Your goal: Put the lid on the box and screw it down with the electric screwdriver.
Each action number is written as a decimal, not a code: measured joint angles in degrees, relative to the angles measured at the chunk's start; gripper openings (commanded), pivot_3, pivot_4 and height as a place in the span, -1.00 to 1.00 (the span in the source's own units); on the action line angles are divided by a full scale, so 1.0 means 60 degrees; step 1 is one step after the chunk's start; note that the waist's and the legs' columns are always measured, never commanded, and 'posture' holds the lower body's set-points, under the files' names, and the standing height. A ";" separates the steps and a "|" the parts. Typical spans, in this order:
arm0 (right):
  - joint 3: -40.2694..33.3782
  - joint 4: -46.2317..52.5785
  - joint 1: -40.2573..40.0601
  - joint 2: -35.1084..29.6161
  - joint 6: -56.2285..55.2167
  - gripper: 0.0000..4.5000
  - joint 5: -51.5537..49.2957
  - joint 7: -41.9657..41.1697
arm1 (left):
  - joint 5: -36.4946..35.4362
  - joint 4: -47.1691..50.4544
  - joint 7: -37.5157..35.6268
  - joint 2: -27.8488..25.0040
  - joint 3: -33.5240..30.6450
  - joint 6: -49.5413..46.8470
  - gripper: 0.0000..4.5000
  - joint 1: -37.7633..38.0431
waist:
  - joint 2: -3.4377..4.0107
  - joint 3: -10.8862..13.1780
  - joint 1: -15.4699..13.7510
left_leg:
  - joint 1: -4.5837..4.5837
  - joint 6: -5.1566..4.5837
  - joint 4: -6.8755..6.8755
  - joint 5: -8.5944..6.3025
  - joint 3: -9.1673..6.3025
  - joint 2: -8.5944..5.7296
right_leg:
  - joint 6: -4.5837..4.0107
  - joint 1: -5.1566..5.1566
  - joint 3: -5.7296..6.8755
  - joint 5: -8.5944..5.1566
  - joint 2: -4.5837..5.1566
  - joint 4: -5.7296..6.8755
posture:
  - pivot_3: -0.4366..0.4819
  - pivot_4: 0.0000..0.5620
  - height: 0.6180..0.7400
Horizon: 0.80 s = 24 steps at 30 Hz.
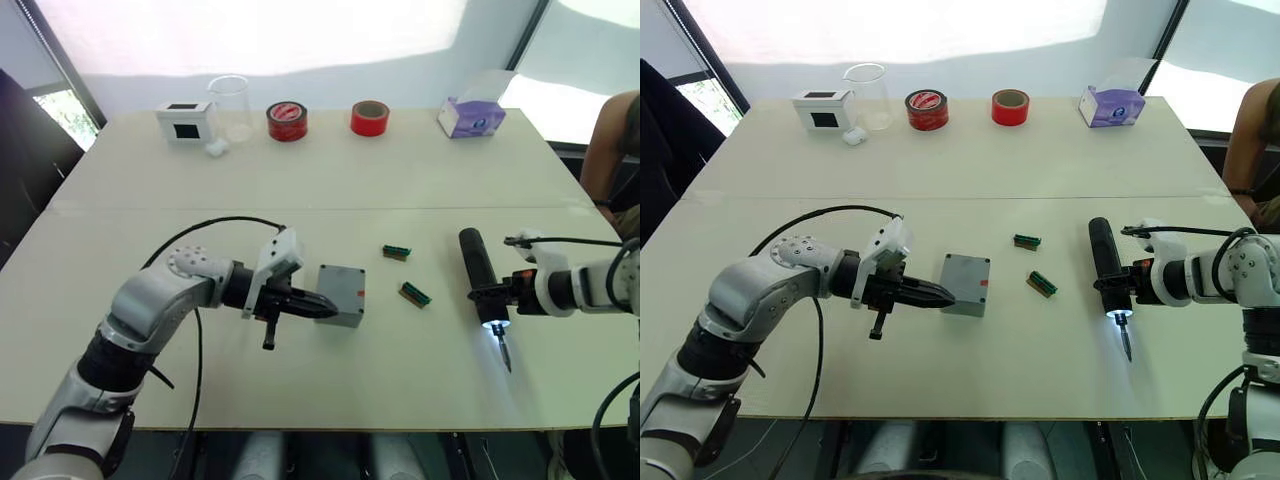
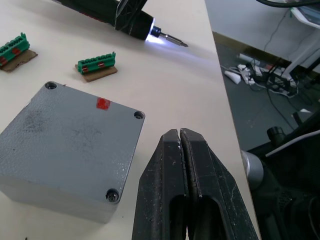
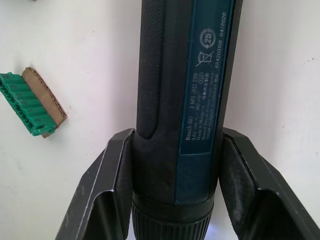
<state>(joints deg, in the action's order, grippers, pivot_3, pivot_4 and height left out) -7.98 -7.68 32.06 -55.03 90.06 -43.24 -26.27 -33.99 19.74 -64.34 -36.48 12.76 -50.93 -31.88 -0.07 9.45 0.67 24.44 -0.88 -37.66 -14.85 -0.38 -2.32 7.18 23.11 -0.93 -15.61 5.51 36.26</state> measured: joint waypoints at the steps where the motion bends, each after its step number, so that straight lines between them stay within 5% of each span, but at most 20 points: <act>1: 0.0075 0.0005 0.0009 -0.0037 -0.0080 0.67 0.0075 -0.0097 | -0.0040 -0.0009 0.0043 -0.0006 -0.0059 0.0001 -1.00 -0.0020 | -0.0001 -0.0001 -0.0011 | 0.0000 -0.0003 -0.0008 -0.0002 -0.0004 0.0000 | 0.0001 -0.0006 0.0004 0.0000 0.0000 0.0000 | -0.05 -0.47 1.00; 4: 0.0257 0.0115 -0.0008 -0.0137 -0.0298 0.99 0.0258 -0.0339 | -0.0073 -0.0140 0.0145 -0.0003 -0.0129 0.0002 -1.00 -0.0070 | -0.0002 -0.0001 -0.0030 | 0.0000 -0.0021 -0.0040 -0.0013 -0.0013 -0.0001 | 0.0003 -0.0028 0.0012 0.0002 0.0001 -0.0001 | -0.05 -0.47 1.00; 14: -0.0724 0.0796 -0.0286 -0.0159 -0.1951 0.99 0.0535 -0.1250 | -0.1023 -0.0921 0.0799 -0.0319 -0.2038 -0.0813 -1.00 -0.0058 | 0.0000 0.0001 -0.0007 | 0.0004 -0.0029 -0.0044 -0.0018 -0.0011 -0.0002 | 0.0012 -0.0020 0.0008 0.0005 0.0001 -0.0001 | -0.05 -0.47 1.00; 20: -0.3605 0.3814 -0.3219 0.0344 -0.4043 0.99 -0.0446 -0.2935 | -0.1256 -0.0523 0.1084 -0.1556 -0.3038 -0.1355 -1.00 0.2471 | -0.0011 -0.0003 -0.0042 | -0.0002 -0.0038 -0.0036 -0.0026 -0.0019 0.0007 | 0.0013 -0.0033 0.0001 0.0003 0.0007 -0.0005 | -0.05 -0.47 1.00; 24: -0.3744 0.5564 -0.5282 0.1380 -0.4076 0.99 -0.1413 -0.3395 | -0.1677 0.0457 0.1197 -0.1714 -0.3124 -0.1604 -1.00 0.3243 | -0.0017 -0.0004 -0.0202 | -0.0011 -0.0035 -0.0048 -0.0032 -0.0024 0.0004 | 0.0011 -0.0054 -0.0008 0.0009 0.0045 -0.0016 | -0.05 -0.47 1.00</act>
<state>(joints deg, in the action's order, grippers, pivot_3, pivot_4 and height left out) -30.45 25.70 0.37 -46.75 65.61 -51.72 -46.64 -44.06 22.48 -57.16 -46.77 -5.98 -60.55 -12.42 -0.17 9.43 -0.55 24.38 -1.09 -37.95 -15.04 -0.53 -2.30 7.24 22.79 -0.97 -15.56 5.78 36.17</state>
